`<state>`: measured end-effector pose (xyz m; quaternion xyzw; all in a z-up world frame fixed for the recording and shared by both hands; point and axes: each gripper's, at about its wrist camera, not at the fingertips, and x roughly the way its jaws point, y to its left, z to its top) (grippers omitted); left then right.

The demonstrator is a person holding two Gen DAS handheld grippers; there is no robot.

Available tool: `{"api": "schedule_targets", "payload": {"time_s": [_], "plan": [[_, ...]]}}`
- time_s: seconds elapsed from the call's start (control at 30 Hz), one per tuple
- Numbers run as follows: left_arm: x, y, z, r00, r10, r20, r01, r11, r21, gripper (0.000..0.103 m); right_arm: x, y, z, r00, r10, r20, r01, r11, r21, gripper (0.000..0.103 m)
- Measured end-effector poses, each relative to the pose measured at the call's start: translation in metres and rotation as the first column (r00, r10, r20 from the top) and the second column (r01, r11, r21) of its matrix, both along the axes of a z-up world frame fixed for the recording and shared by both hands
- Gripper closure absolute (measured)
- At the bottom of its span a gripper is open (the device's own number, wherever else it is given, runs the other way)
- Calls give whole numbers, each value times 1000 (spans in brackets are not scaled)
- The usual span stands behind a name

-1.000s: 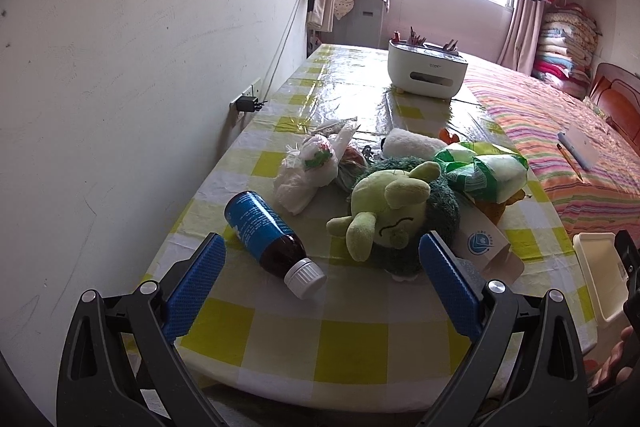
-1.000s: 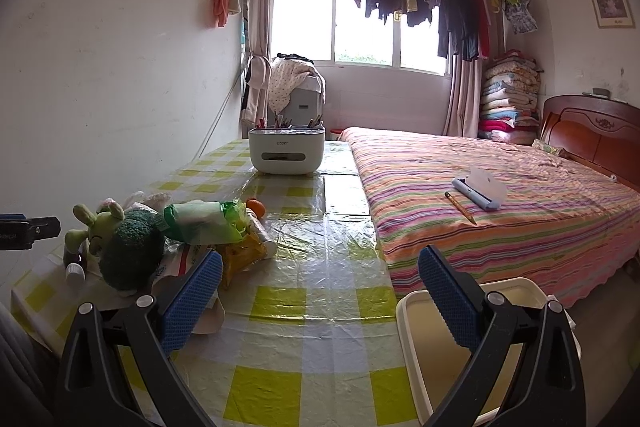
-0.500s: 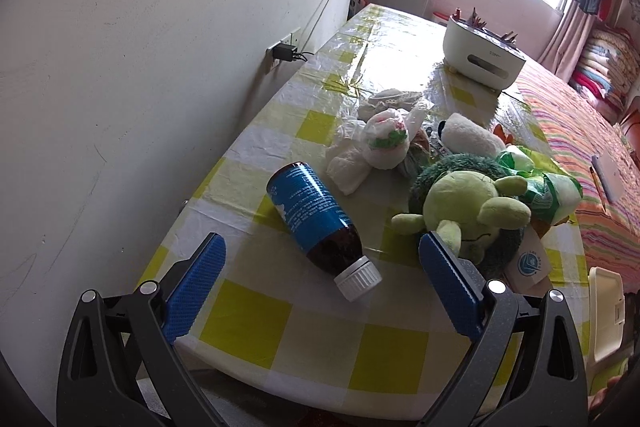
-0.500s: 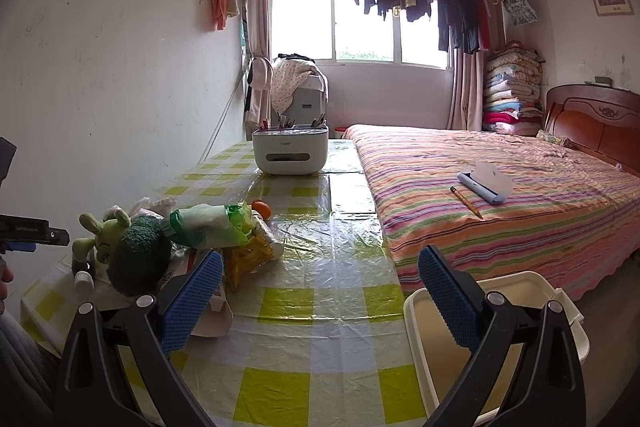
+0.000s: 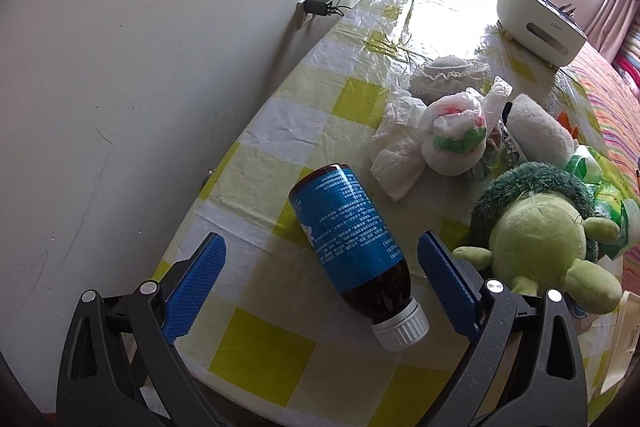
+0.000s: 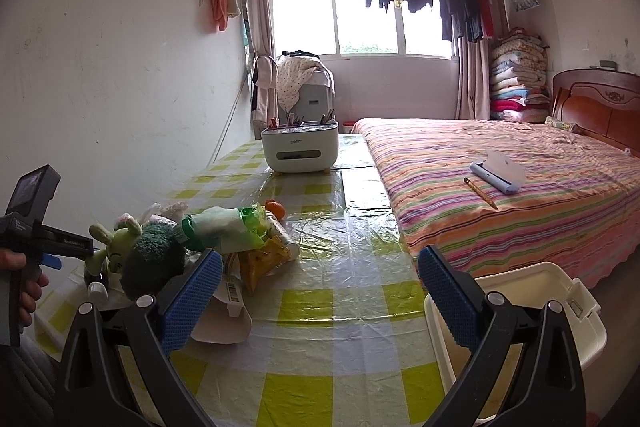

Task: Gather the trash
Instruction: 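Move the left tool toward the blue bottle with white cap, then close the left tool around the blue bottle and lift it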

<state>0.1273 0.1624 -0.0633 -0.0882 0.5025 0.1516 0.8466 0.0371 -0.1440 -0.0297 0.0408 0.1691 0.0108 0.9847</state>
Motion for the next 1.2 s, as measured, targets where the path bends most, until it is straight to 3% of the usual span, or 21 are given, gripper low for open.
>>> {"api": "schedule_targets", "payload": {"time_s": [0.37,0.53,0.57,0.77,0.87,1.03,1.07,1.13,1.2], "plan": [[21,0,-9,1000,6,-30,-6,1000,-8,12,15,20,-1,997,76,-31,-75,996,42,8],[28,6,-22,998,3,-61,-11,992,-127,37,24,37,-3,992,113,-51,-112,993,22,8],[29,6,-25,998,1,-70,-12,989,-147,38,25,40,-4,991,121,-57,-120,993,24,8],[25,7,-31,996,9,-83,-23,984,-177,30,27,51,-6,989,136,-64,-136,991,0,8],[22,12,-34,995,27,-101,-46,981,-188,16,25,52,-5,987,147,-56,-147,989,12,8],[17,16,-34,995,22,-97,-38,986,-161,18,30,58,1,980,189,-59,-187,982,36,8],[16,17,-34,995,24,-95,-39,986,-160,20,33,60,2,979,196,-60,-194,980,36,8],[16,18,-30,996,28,-79,-40,986,-160,39,36,65,5,976,208,-58,-207,978,30,8],[15,22,-28,997,28,-66,-40,982,-183,47,37,70,6,975,216,-52,-216,976,15,8]]}}
